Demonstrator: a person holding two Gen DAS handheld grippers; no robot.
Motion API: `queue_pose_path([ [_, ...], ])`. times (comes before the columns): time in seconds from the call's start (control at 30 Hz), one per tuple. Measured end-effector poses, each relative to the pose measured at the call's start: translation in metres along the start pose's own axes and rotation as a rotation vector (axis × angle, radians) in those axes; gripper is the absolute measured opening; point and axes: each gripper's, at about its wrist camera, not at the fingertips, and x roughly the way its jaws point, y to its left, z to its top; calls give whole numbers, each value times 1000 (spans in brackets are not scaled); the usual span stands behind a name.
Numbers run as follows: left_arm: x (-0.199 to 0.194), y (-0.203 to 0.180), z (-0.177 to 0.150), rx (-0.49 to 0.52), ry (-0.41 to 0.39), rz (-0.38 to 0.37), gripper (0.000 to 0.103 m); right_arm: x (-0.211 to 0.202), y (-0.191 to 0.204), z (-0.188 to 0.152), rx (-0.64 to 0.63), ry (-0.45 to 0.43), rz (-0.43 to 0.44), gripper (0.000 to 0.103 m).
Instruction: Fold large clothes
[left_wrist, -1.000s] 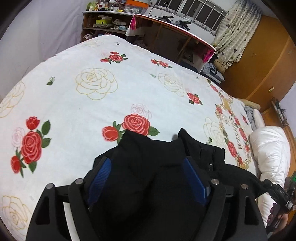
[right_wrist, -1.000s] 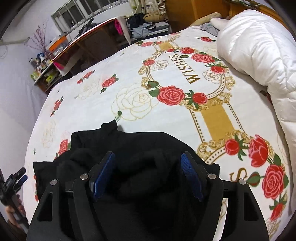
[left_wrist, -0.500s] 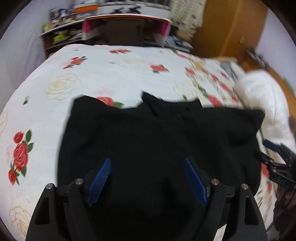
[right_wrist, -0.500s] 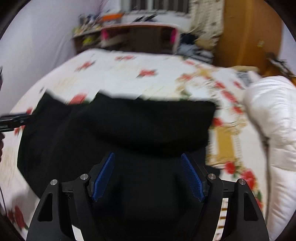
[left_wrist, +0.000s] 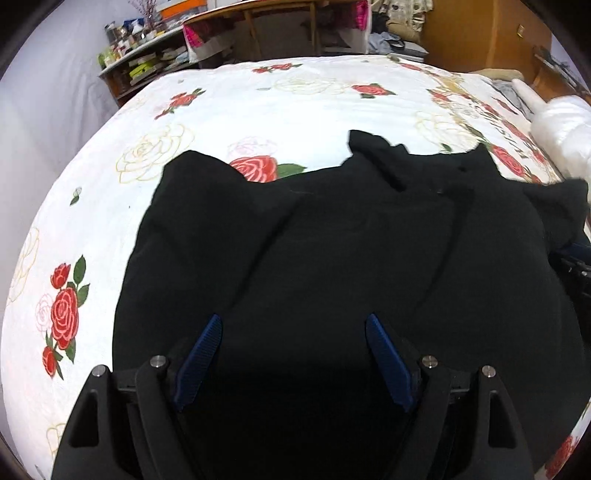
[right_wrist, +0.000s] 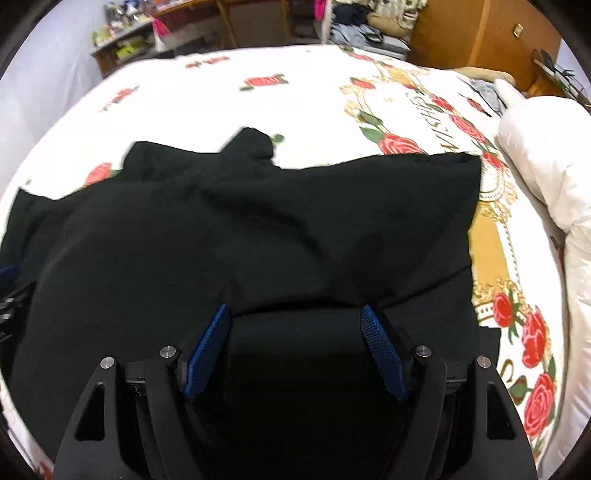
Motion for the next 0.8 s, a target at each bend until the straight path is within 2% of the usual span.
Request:
queue_pose_path([
  [0.17, 15, 8, 4, -8, 13, 43, 83, 14, 3, -4, -1, 47, -43, 75],
  [0.37, 32, 10, 10, -53, 75, 57, 83, 27, 7, 0, -27, 124, -81, 76],
  [0.47, 25, 10, 15, -56, 105, 61, 82, 22, 8, 3, -23, 148, -84, 76],
  [0.57, 3, 21, 13, -79, 64, 9, 82, -12, -1, 0, -14, 92, -65, 76],
  [0.67, -21, 35, 5, -53, 14, 64, 82, -53, -16, -16, 5, 10, -11, 76],
  [0.73, -36, 47, -6, -61, -12, 41, 82, -78, -26, -33, 21, -31, -5, 76],
  [0.8, -43, 57, -17, -59, -17, 57, 82, -96, -37, -53, 28, -56, 10, 76],
])
